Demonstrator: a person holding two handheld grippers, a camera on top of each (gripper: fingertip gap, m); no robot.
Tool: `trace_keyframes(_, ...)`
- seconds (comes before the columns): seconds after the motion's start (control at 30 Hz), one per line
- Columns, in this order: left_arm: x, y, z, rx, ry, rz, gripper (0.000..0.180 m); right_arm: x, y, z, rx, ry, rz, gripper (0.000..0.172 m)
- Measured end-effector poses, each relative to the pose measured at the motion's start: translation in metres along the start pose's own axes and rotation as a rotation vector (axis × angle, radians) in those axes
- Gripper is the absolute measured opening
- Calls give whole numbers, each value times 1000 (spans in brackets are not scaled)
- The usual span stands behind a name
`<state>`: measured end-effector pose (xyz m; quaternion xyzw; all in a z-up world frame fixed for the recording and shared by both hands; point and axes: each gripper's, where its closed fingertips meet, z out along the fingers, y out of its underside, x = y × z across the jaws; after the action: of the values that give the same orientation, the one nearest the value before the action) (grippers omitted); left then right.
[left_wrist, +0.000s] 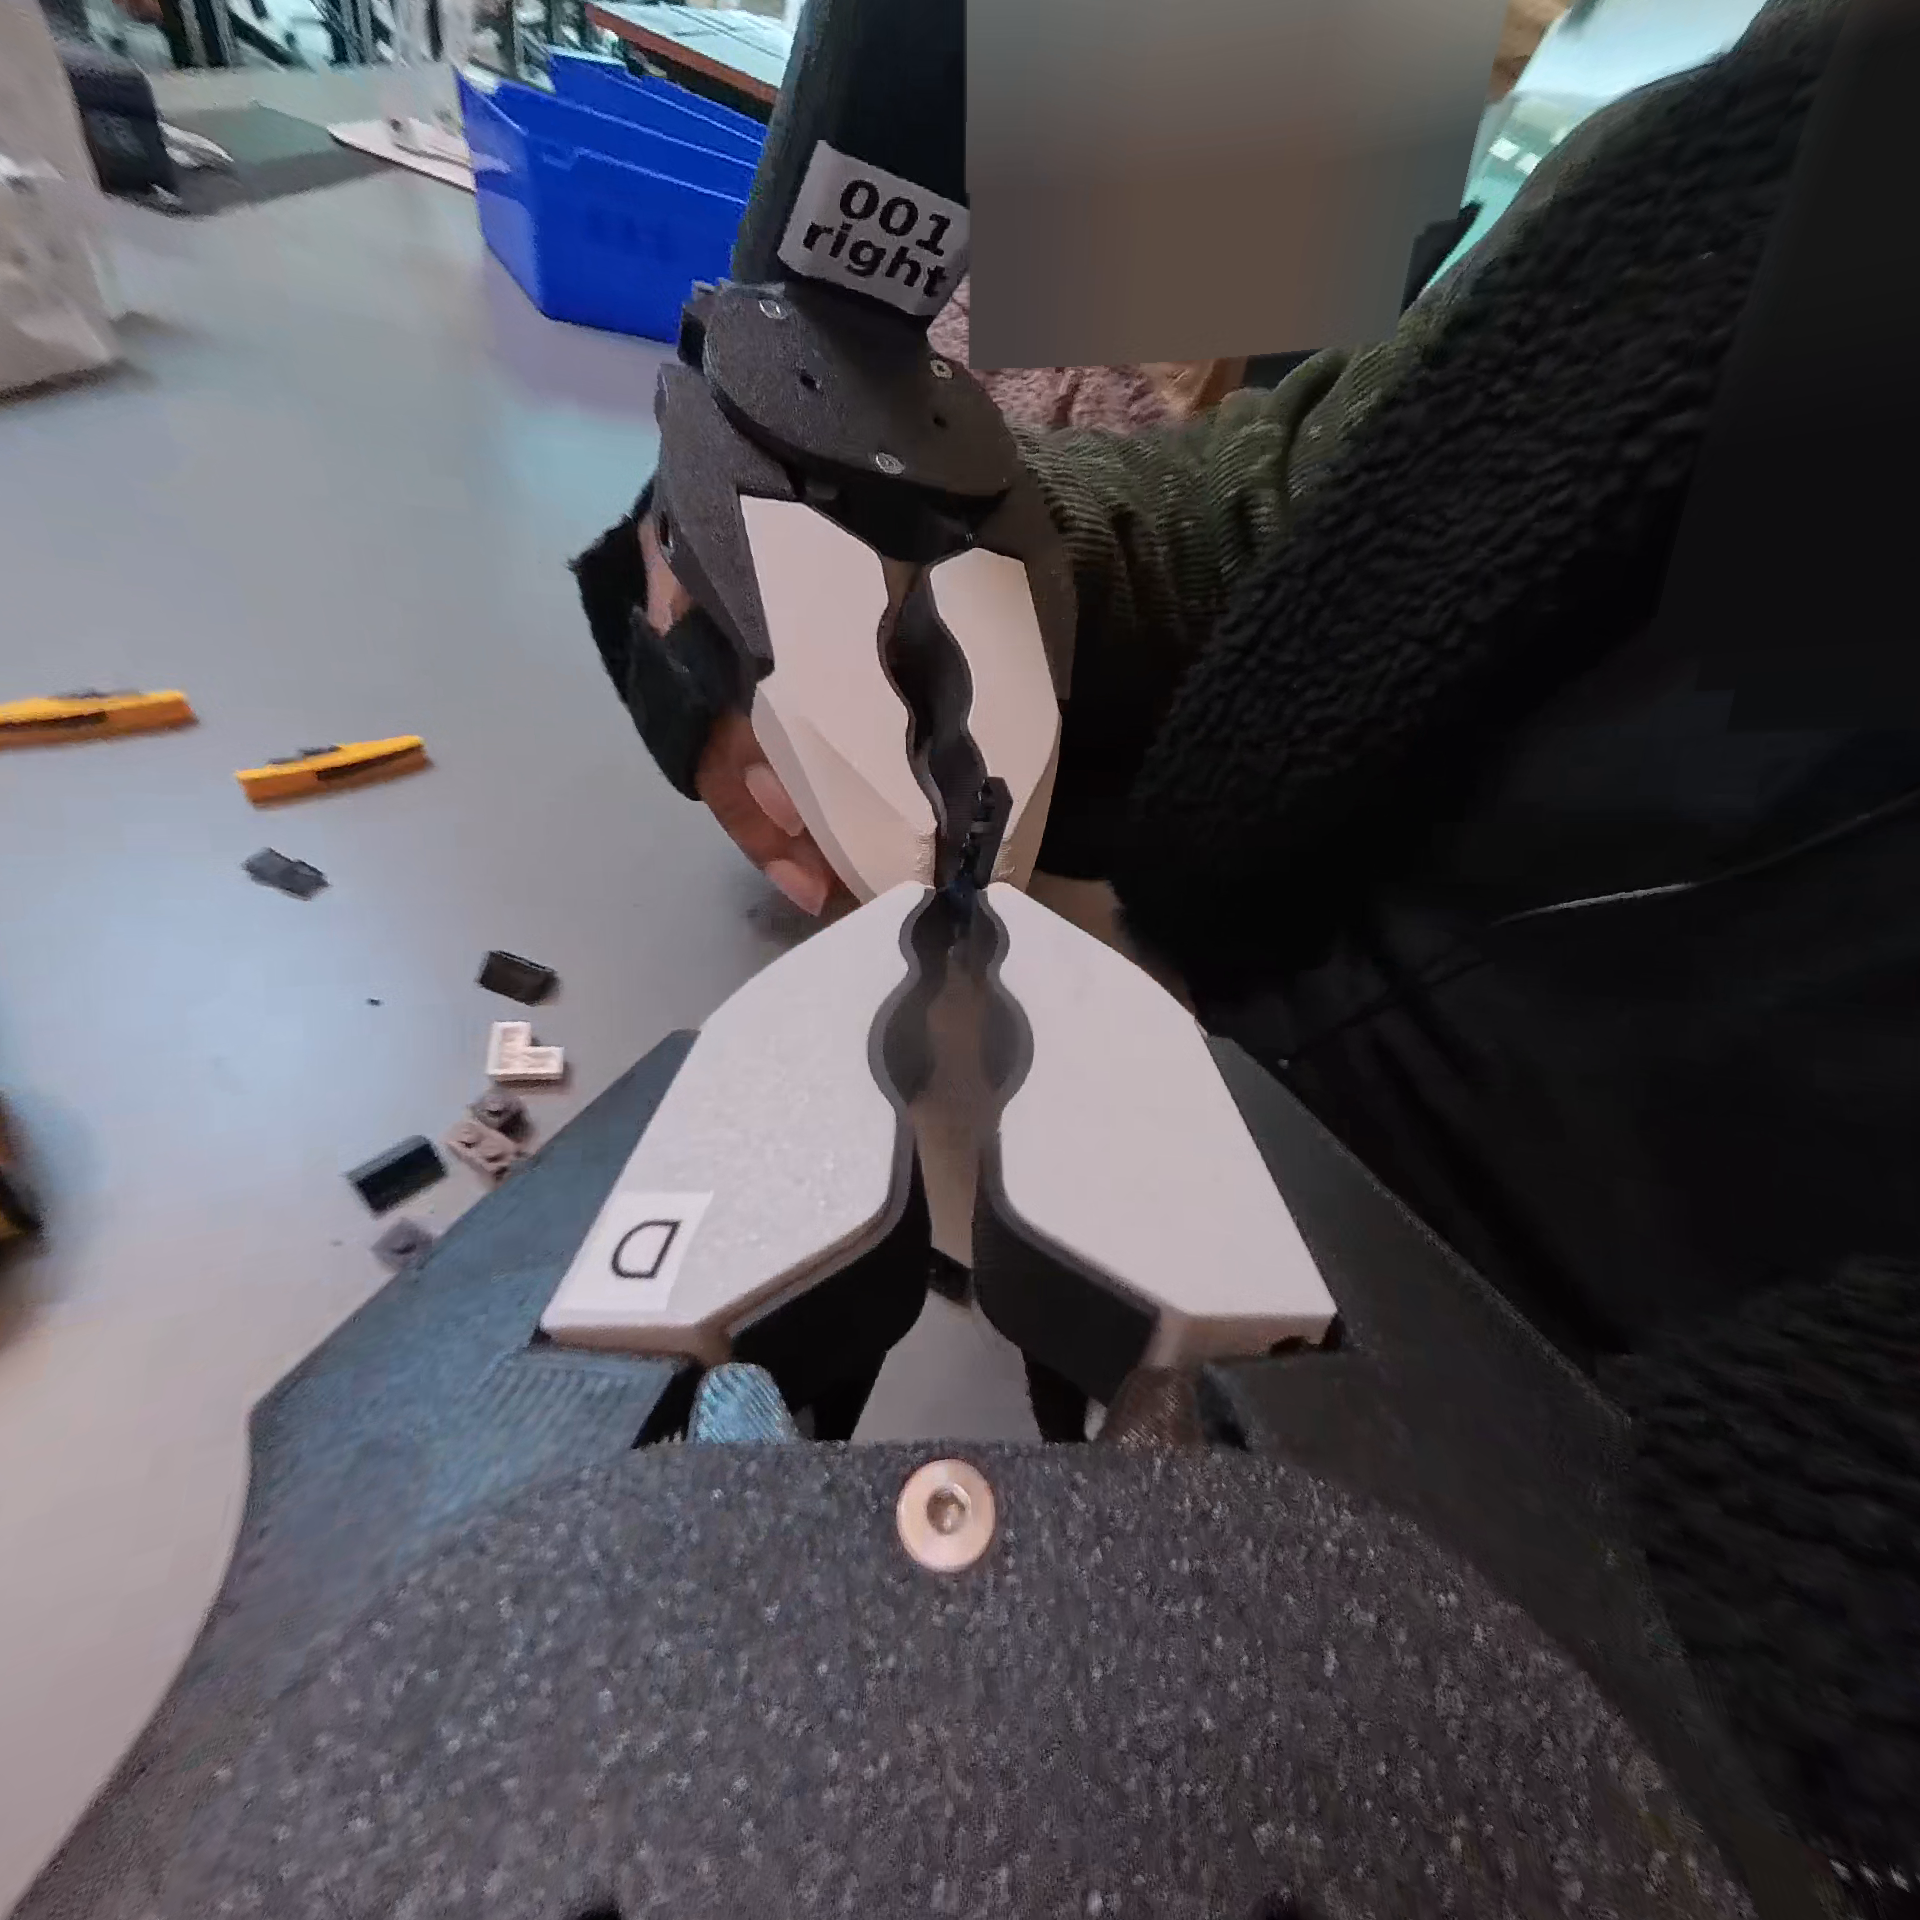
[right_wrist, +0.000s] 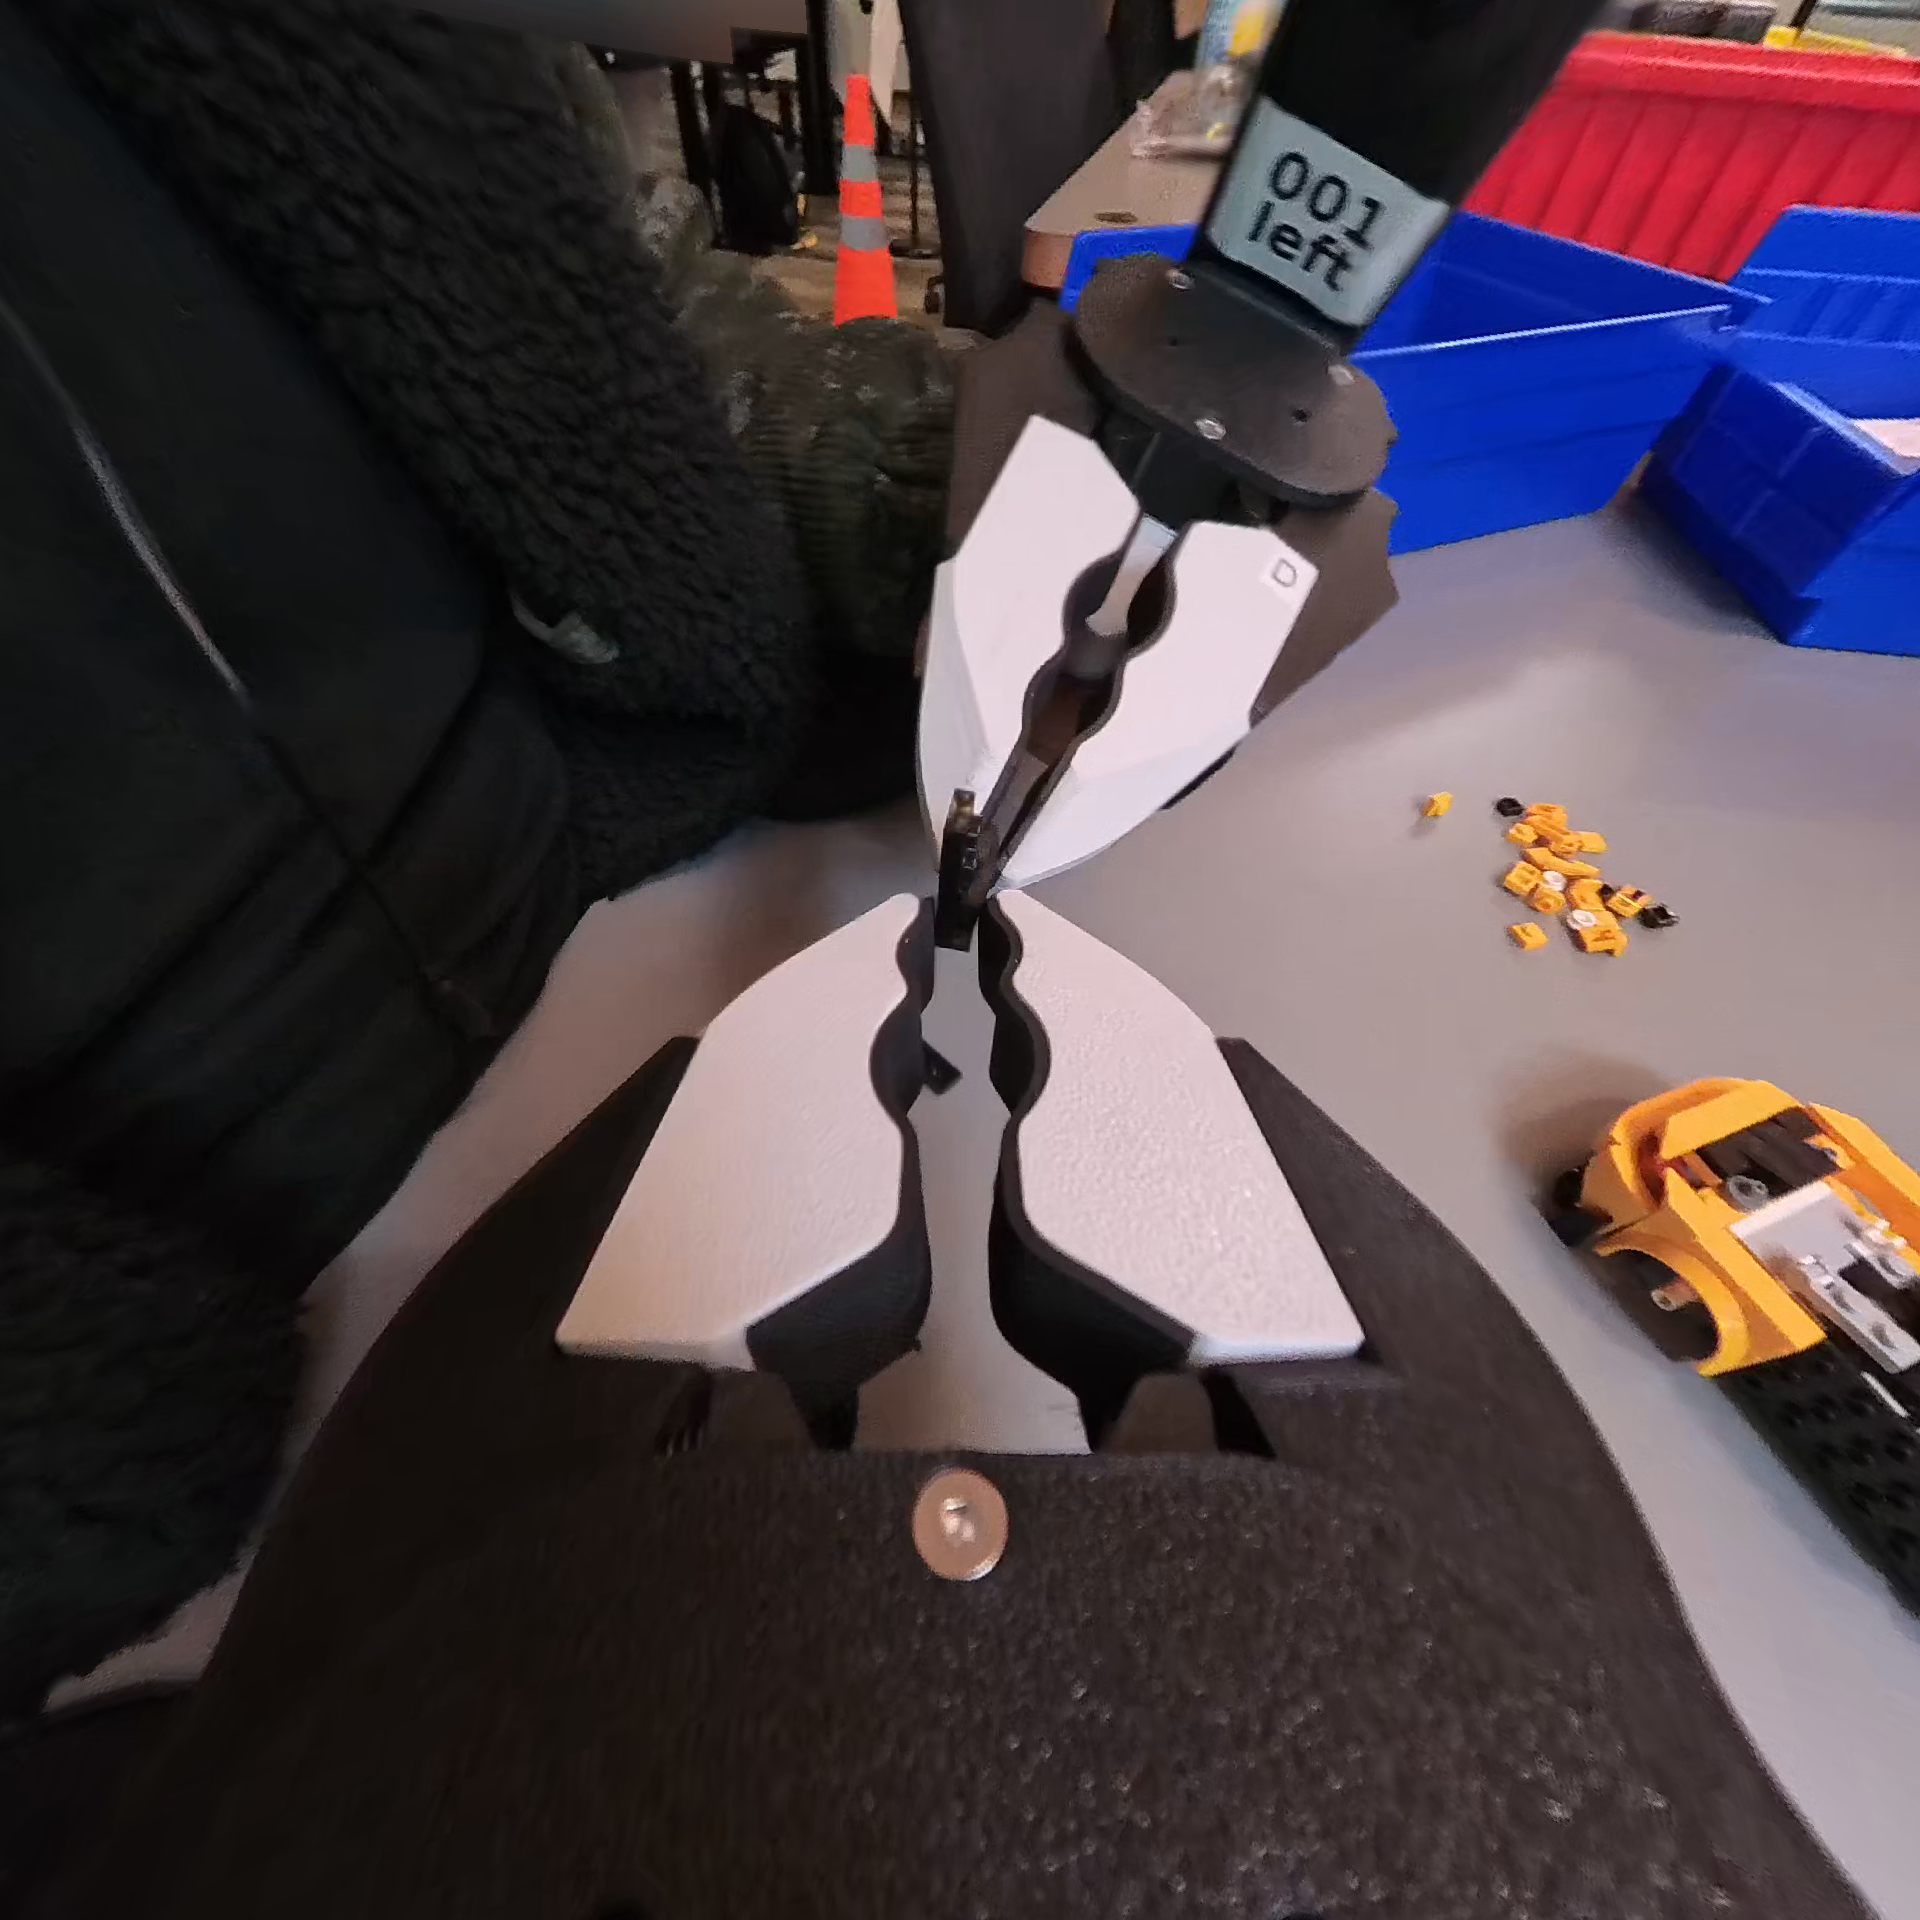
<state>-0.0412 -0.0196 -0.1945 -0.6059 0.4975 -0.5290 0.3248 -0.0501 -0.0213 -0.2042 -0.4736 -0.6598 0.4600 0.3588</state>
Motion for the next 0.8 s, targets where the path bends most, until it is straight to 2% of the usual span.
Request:
trace_keyframes(0.13, -4, 1, 1, 30, 79, -219, 4, 1, 4, -1, -10, 3, -8, 9)
trace_keyframes(0.23, -3, -3, 1, 82, 137, -311, 4, 0, 2, -2, 19, -26, 41, 10)
trace_keyframes(0.3, -7, -2, 1, 85, 113, -322, 4, 2, 3, -2, 20, -24, 83, 10)
trace_keyframes(0.4, -20, 0, -2, 84, 27, -338, 4, 20, 7, -7, -8, 92, 72, 19)
trace_keyframes(0.5, -30, 10, -2, 10, -99, -245, 4, 31, -2, -18, 33, 162, 88, 24)
trace_keyframes(0.67, -33, 15, 2, -47, -161, -177, 4, 29, 5, -13, -5, 158, 79, 6)
trace_keyframes(0.8, -30, 15, 1, -24, -120, -223, 4, 21, 3, -10, -29, 158, -49, 4)
